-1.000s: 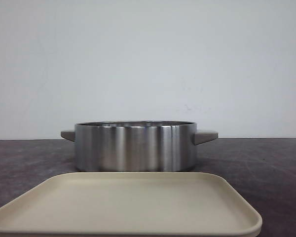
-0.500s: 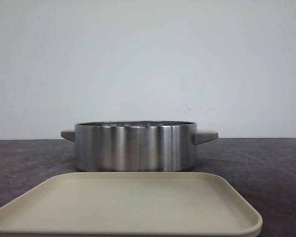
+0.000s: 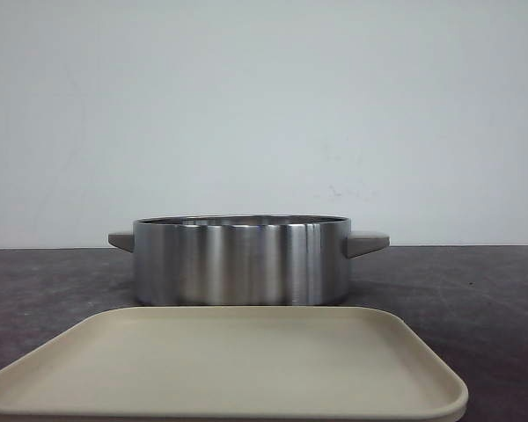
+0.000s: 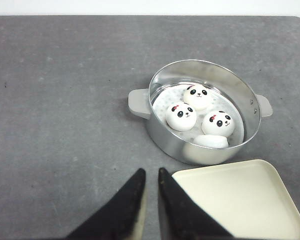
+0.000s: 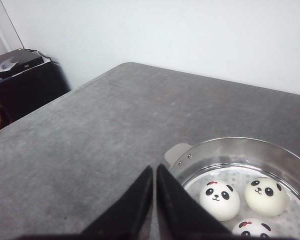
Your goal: Steam buns
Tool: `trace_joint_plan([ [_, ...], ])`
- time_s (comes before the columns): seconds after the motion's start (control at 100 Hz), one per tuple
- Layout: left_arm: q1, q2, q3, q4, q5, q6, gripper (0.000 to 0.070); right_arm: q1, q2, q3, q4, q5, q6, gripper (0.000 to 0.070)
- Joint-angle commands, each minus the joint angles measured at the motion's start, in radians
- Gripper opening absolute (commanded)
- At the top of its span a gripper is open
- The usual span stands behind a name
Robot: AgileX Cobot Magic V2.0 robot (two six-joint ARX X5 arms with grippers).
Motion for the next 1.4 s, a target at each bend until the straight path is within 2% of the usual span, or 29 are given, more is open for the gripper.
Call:
trace_joint_plan([
  [0.0, -0.006, 0.005, 0.013, 0.013, -0.004, 0.0, 0.0, 0.011, 0.005, 0.014, 0.014, 0.0, -0.005, 0.0006],
  [0.2, -0.006, 0.005, 0.013, 0.013, -0.004, 0.0, 0.0, -0.006, -0.019, 0.014, -0.001, 0.014, -0.019, 0.0006],
  [0.34, -0.006, 0.005, 0.013, 0.013, -0.004, 0.0, 0.0, -0.045, -0.087, 0.013, -0.132, 0.033, -0.042, 0.0006],
  [0.42, -0.006, 0.005, 0.013, 0.013, -0.004, 0.0, 0.0, -0.081, -0.146, 0.013, -0.216, 0.074, -0.048, 0.0006],
  [0.5, -0.006, 0.005, 0.013, 0.013, -0.004, 0.0, 0.0, -0.138, -0.206, 0.008, -0.308, 0.135, -0.133, 0.0005],
  [0.58, -0.006, 0.005, 0.013, 0.013, -0.004, 0.0, 0.0, -0.216, -0.262, -0.018, -0.345, 0.175, -0.243, 0.0004],
  [0.65, -0.006, 0.005, 0.013, 0.013, -0.004, 0.0, 0.0, -0.293, -0.321, -0.068, -0.32, 0.18, -0.311, 0.0001],
  [0.75, -0.006, 0.005, 0.013, 0.013, -0.004, 0.0, 0.0, -0.393, -0.417, -0.184, -0.237, 0.174, -0.357, 0.0001],
  [0.9, -0.006, 0.005, 0.013, 0.013, -0.004, 0.0, 0.0, -0.534, -0.601, -0.434, -0.034, 0.171, -0.36, 0.0001],
  [1.0, -0.006, 0.005, 0.013, 0.013, -0.004, 0.0, 0.0, -0.631, -0.729, -0.598, 0.053, 0.102, -0.351, 0.0001],
  [1.12, -0.006, 0.005, 0.013, 0.013, -0.004, 0.0, 0.0, -0.73, -0.879, -0.746, 0.075, 0.024, -0.31, 0.0001],
  [1.39, -0.006, 0.005, 0.013, 0.013, -0.004, 0.0, 0.0, -0.842, -1.096, -0.952, 0.075, 0.001, -0.278, 0.0001],
])
